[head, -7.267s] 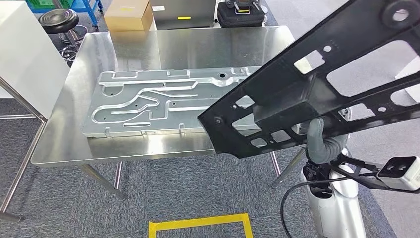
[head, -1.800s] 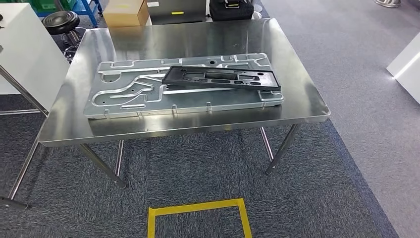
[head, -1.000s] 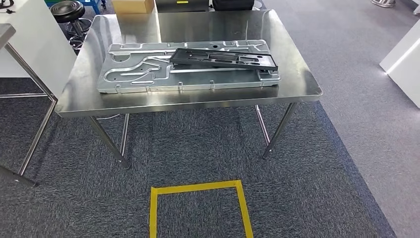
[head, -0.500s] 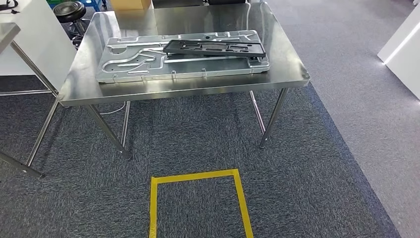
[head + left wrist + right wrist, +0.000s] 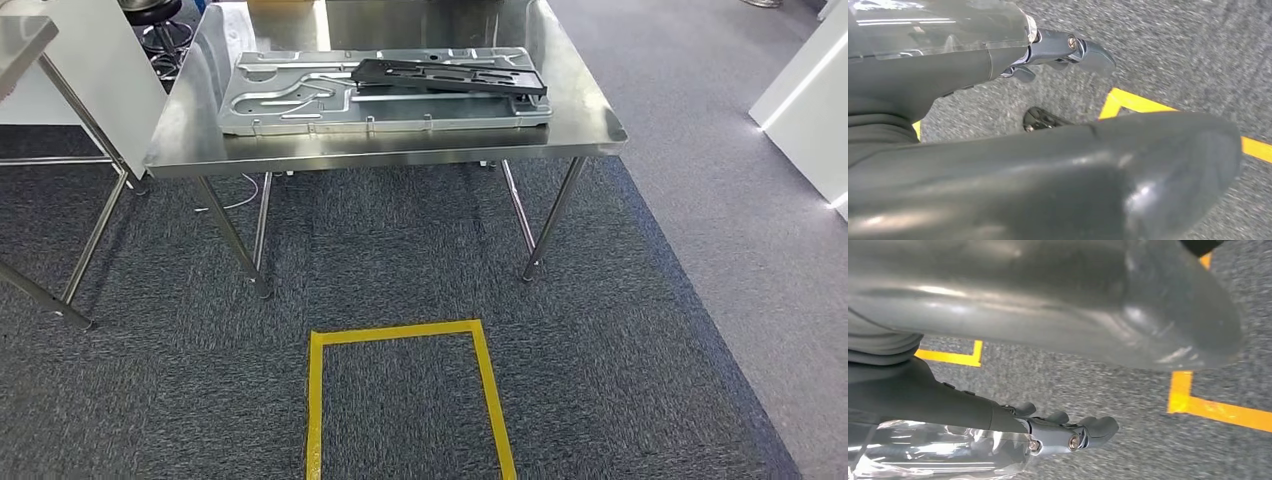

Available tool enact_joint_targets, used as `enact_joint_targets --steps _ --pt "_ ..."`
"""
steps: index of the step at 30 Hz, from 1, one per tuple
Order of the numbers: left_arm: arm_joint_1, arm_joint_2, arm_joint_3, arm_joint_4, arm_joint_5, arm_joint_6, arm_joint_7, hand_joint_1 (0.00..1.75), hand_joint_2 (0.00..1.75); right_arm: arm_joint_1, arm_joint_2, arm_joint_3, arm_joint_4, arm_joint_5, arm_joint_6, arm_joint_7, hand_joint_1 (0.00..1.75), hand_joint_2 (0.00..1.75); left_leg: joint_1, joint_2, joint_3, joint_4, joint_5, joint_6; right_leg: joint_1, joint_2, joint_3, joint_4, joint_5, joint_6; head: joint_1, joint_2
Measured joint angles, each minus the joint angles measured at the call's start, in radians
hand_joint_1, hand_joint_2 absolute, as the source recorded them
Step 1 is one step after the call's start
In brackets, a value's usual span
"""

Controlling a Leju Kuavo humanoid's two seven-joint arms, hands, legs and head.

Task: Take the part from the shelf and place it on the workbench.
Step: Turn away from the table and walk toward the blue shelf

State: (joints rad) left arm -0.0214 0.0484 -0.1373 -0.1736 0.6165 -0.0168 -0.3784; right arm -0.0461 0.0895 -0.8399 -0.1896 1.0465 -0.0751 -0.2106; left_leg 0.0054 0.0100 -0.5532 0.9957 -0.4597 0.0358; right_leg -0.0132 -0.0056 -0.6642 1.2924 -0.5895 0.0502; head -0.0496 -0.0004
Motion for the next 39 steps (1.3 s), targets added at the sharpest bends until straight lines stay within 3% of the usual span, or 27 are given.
enact_joint_targets --steps 1,3,4,6,8,9,12,13,14,15,17,19,20,21,23,24,26,28,29,30,31,33,35,36,38,39 --pt "0.0 0.0 0.0 0.0 0.0 0.0 0.0 0.0 0.0 0.0 -0.001 0.0 0.0 0.0 0.001 0.0 0.0 0.0 -0.002 -0.004 -0.013 0.001 0.01 -0.002 0.002 0.005 0.041 -0.041 0.029 -0.007 0.0 0.0" --pt "-0.003 -0.002 -0.001 0.0 0.0 -0.001 0.0 0.0 0.0 0.0 -0.003 0.0 0.0 0.001 0.003 0.0 0.0 0.0 -0.005 -0.015 -0.033 0.004 0.028 -0.007 0.01 0.038 0.153 -0.187 0.062 -0.03 0.0 0.0" --pt "-0.006 -0.003 -0.002 0.0 0.0 -0.001 -0.001 0.0 0.0 0.001 -0.004 0.0 0.0 0.001 0.005 0.0 0.0 0.0 -0.005 -0.02 -0.04 0.005 0.038 -0.011 0.013 0.053 0.2 -0.258 0.06 -0.039 0.0 0.0" --pt "-0.008 -0.005 -0.004 0.0 0.0 -0.004 -0.001 0.0 0.0 0.002 -0.005 0.0 0.0 0.002 0.006 0.002 0.0 0.0 -0.005 -0.03 -0.052 0.005 0.058 -0.021 0.019 0.063 0.24 -0.331 0.047 -0.049 0.0 0.0" --pt "-0.005 -0.003 -0.006 0.001 0.0 -0.005 -0.001 0.0 0.0 0.001 -0.004 -0.002 0.0 -0.002 0.005 0.009 0.0 0.0 -0.005 -0.035 -0.065 0.008 0.065 -0.032 0.016 0.05 0.23 -0.344 0.059 -0.057 0.0 0.0" --pt "-0.004 -0.003 -0.006 0.001 -0.002 -0.006 0.0 0.0 0.0 0.0 -0.003 -0.004 0.001 -0.005 0.005 0.013 0.0 0.0 -0.004 -0.034 -0.074 0.025 0.044 -0.036 0.013 0.044 0.221 -0.346 0.07 -0.064 0.0 0.0" --pt "-0.005 -0.001 -0.007 0.002 -0.01 -0.008 0.002 0.0 0.0 0.003 -0.001 -0.012 0.001 -0.01 0.004 0.023 0.0 0.0 0.002 -0.026 -0.117 0.176 -0.095 -0.047 0.01 0.027 0.185 -0.346 0.102 -0.074 0.0 0.0" --pt "-0.005 0.0 -0.008 0.002 -0.01 -0.008 0.002 0.0 0.0 0.004 -0.001 -0.015 0.001 -0.01 0.004 0.025 0.0 0.0 0.004 -0.025 -0.126 0.237 -0.124 -0.052 0.011 0.022 0.171 -0.343 0.112 -0.073 0.0 0.0" --pt "-0.005 0.0 -0.008 0.001 -0.01 -0.01 0.001 0.0 0.0 0.005 0.0 -0.016 0.001 -0.01 0.004 0.026 0.0 0.0 0.006 -0.024 -0.127 0.28 -0.129 -0.056 0.01 0.018 0.154 -0.339 0.121 -0.071 0.0 0.0" --pt "-0.006 0.0 -0.009 0.001 -0.01 -0.012 0.0 0.0 0.0 0.005 0.0 -0.018 0.001 -0.01 0.004 0.025 0.0 0.0 0.008 -0.023 -0.113 0.294 -0.112 -0.059 0.01 0.015 0.136 -0.331 0.13 -0.069 0.0 0.0" --pt "-0.007 0.0 -0.013 0.001 -0.01 -0.017 -0.001 0.0 0.0 0.003 0.0 -0.021 0.001 -0.01 0.002 0.018 0.0 0.0 0.012 -0.021 -0.034 0.218 -0.059 -0.062 0.008 0.012 0.099 -0.312 0.144 -0.061 0.0 0.0" --pt "-0.013 0.0 -0.02 0.001 -0.01 -0.021 -0.002 0.0 0.0 0.002 0.0 -0.025 0.001 -0.01 -0.001 0.011 0.0 0.0 0.012 -0.021 0.071 0.074 -0.066 -0.057 0.01 0.011 0.069 -0.288 0.154 -0.051 0.0 0.0" --pt "-0.015 0.0 -0.023 0.001 -0.01 -0.023 -0.002 0.0 0.0 0.001 -0.001 -0.027 0.001 -0.011 -0.002 0.009 0.0 0.0 0.01 -0.021 0.102 0.025 -0.082 -0.051 0.011 0.011 0.061 -0.28 0.159 -0.044 0.0 0.0" --pt "-0.016 0.0 -0.026 0.001 -0.01 -0.024 -0.002 0.0 0.0 0.001 -0.001 -0.029 0.0 -0.011 -0.004 0.009 0.0 0.0 0.007 -0.021 0.115 -0.003 -0.094 -0.043 0.011 0.011 0.055 -0.276 0.167 -0.038 0.0 0.0" --pt "-0.016 0.0 -0.029 0.001 -0.01 -0.024 -0.001 0.0 0.0 0.002 -0.001 -0.032 0.0 -0.008 -0.009 0.008 0.0 0.0 0.006 -0.017 0.102 -0.008 -0.083 -0.025 0.008 0.011 0.048 -0.273 0.175 -0.024 0.0 0.0" --pt "-0.016 -0.001 -0.03 0.001 -0.01 -0.022 -0.001 0.0 0.0 0.002 -0.001 -0.032 0.0 -0.007 -0.011 0.008 0.0 0.0 0.007 -0.013 0.093 -0.009 -0.073 -0.015 0.005 0.011 0.04 -0.262 0.158 -0.018 0.0 0.0" --pt "-0.016 -0.001 -0.03 0.001 -0.01 -0.017 -0.001 0.0 0.0 0.003 0.0 -0.032 0.001 -0.003 -0.013 0.009 0.0 0.0 0.008 -0.006 0.069 -0.01 -0.051 -0.002 0.001 0.011 0.013 -0.187 0.074 -0.009 0.0 0.0" --pt "-0.014 -0.001 -0.03 0.001 -0.01 -0.011 0.0 0.0 0.0 0.004 0.002 -0.032 0.001 0.0 -0.013 0.011 0.0 0.0 0.006 -0.003 0.04 -0.008 -0.029 0.002 0.0 0.01 -0.017 -0.066 -0.014 -0.003 0.0 0.0" --pt "-0.013 -0.001 -0.03 0.001 -0.01 -0.009 0.0 0.0 0.0 0.004 0.002 -0.032 0.001 0.001 -0.013 0.011 0.0 0.0 0.004 -0.001 0.024 -0.007 -0.018 0.001 -0.001 0.01 -0.02 -0.022 -0.026 -0.001 0.0 0.0" --pt "-0.013 -0.001 -0.03 0.001 -0.01 -0.007 0.001 0.0 0.0 0.004 0.002 -0.032 0.001 0.003 -0.012 0.012 0.0 0.0 0.003 0.0 0.008 -0.005 -0.007 0.0 0.0 0.01 -0.008 -0.007 -0.015 -0.001 0.0 0.0" --pt "-0.012 -0.001 -0.03 0.001 -0.01 -0.005 0.003 0.0 0.0 0.003 0.002 -0.032 0.001 0.005 -0.01 0.012 0.0 0.0 0.003 0.0 -0.006 -0.002 0.003 -0.002 0.0 0.01 0.022 -0.026 0.012 -0.002 0.0 0.0" --pt "-0.013 -0.002 -0.03 0.001 -0.01 -0.001 0.006 0.0 0.0 0.001 0.002 -0.032 0.001 0.011 -0.008 0.012 0.0 0.0 0.002 0.0 -0.029 0.003 0.019 -0.007 0.002 0.01 0.124 -0.149 0.058 -0.012 0.0 0.0" --pt "-0.013 -0.004 -0.03 0.001 -0.01 0.002 0.009 0.0 0.0 -0.004 0.002 -0.032 0.0 0.014 -0.007 0.012 0.0 0.0 -0.001 0.001 -0.043 0.008 0.033 -0.016 0.007 0.01 0.213 -0.282 0.054 -0.026 0.0 0.0" --pt "-0.013 -0.004 -0.03 0.001 -0.01 0.004 0.01 0.0 0.0 -0.006 0.002 -0.032 0.0 0.015 -0.007 0.011 0.0 0.0 -0.002 0.002 -0.048 0.009 0.039 -0.022 0.011 0.01 0.232 -0.317 0.045 -0.034 0.0 0.0" --pt "-0.013 -0.004 -0.029 0.001 -0.01 0.006 0.014 0.0 0.0 -0.006 0.003 -0.031 0.0 0.017 -0.007 0.011 0.0 0.0 0.0 0.002 -0.053 0.01 0.05 -0.035 0.012 0.007 0.229 -0.335 0.048 -0.049 0.0 0.0" --pt "-0.012 -0.005 -0.029 0.001 -0.01 0.008 0.016 0.0 0.0 -0.006 0.003 -0.031 0.0 0.018 -0.006 0.012 0.0 0.0 0.001 0.001 -0.058 0.019 0.041 -0.04 0.011 0.006 0.225 -0.337 0.056 -0.057 0.0 0.0"
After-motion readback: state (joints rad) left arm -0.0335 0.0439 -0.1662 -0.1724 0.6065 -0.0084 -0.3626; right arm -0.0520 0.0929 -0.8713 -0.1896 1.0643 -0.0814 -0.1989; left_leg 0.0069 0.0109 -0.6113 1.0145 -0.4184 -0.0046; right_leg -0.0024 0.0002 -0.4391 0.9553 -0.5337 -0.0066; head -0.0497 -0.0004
